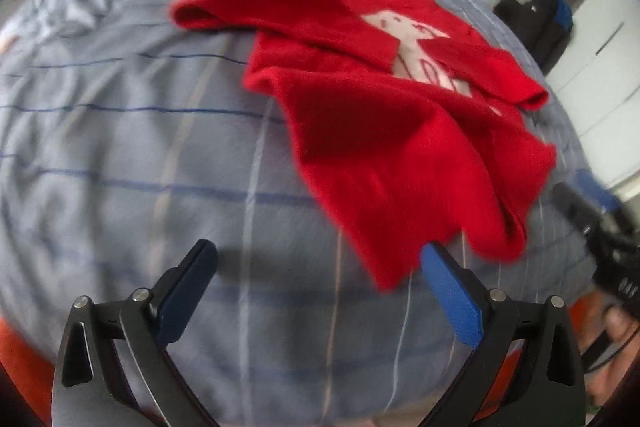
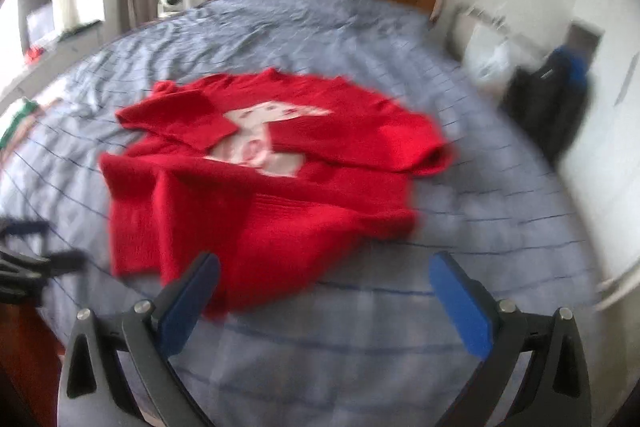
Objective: Fold small clothes
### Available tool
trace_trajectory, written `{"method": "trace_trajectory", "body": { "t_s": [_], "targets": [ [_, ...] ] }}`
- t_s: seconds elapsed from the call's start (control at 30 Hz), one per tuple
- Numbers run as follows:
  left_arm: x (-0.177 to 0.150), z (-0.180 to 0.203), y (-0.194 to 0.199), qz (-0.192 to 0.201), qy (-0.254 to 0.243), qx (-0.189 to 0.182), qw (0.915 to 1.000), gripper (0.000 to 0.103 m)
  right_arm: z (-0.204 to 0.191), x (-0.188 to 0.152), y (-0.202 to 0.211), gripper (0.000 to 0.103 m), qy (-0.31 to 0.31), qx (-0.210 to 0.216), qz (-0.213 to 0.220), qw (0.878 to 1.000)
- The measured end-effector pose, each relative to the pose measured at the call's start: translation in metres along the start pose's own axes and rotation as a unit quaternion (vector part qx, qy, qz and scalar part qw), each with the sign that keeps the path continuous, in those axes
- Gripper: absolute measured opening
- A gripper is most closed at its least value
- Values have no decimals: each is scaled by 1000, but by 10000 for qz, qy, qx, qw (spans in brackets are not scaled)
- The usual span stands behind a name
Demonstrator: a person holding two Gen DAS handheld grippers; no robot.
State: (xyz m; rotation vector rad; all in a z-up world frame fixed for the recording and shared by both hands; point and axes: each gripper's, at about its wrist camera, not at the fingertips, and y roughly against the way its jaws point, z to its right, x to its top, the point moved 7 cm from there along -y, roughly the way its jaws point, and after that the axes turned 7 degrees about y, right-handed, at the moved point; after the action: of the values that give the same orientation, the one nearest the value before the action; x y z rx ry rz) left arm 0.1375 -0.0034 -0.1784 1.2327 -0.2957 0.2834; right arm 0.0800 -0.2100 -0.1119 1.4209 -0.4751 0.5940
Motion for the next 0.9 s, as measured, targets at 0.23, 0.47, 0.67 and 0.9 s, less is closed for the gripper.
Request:
{"method": "trace_trajectory", "body": {
  "t_s": [0.23,0.47,0.67,0.9],
  "targets": [
    [5,12,-11,233,-486,510,9972,11,-4,-16,-67,22,-192,392,-752,9962],
    [-31,-6,23,-291,-801,-70,9963,6,47,-80,20,15,-793,274,-735,9938],
    [-49,-11,23,-322,-929,-101,9951,10,77,-134,35,35,-1451,455,-864,9846],
    [-58,2,16,-199,-865,-472,9949,55,90,-105,15,71,-2288,1634,-213,9594]
  ]
}}
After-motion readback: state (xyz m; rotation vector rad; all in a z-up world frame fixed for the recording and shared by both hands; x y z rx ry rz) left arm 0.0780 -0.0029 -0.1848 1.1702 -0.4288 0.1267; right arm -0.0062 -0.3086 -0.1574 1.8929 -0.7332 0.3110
